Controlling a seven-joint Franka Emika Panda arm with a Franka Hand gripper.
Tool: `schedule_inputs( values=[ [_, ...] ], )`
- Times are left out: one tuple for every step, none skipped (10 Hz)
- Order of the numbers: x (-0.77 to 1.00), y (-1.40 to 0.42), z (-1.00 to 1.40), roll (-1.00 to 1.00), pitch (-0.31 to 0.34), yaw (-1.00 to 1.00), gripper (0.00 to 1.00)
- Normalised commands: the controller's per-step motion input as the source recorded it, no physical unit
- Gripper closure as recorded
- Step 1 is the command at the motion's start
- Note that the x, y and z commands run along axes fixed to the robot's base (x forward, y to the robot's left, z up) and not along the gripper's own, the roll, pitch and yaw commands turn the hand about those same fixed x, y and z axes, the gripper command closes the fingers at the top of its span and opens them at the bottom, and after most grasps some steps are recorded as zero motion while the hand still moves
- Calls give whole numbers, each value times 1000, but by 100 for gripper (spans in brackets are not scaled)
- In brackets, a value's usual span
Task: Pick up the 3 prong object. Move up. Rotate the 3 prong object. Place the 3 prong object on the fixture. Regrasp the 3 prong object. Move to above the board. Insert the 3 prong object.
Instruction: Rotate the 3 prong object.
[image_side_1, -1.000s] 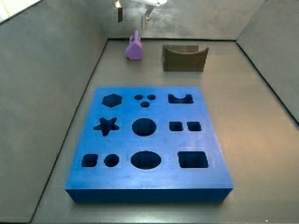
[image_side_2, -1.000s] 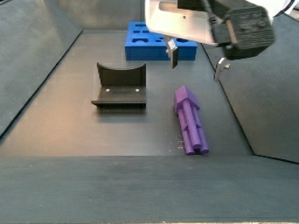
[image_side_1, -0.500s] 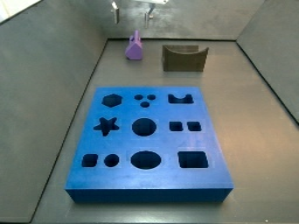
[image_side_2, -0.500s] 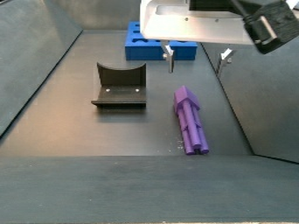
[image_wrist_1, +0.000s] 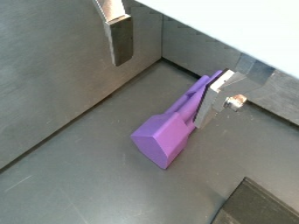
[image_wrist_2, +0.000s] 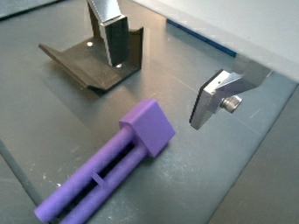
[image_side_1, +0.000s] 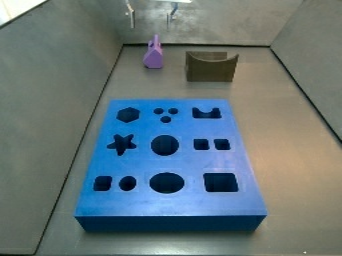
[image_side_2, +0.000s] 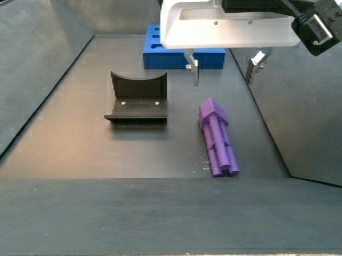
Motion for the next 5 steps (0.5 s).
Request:
schedule_inputs(
  values=[
    [8,2,-1000,4,-13,-37,0],
    [13,4,-1000,7,-23,-36,0],
    [14,5,-1000,9,-24,-33,0],
    [19,9,-1000,12,-25,-25,0],
    [25,13,-1000,13,-24,-21,0]
  ],
)
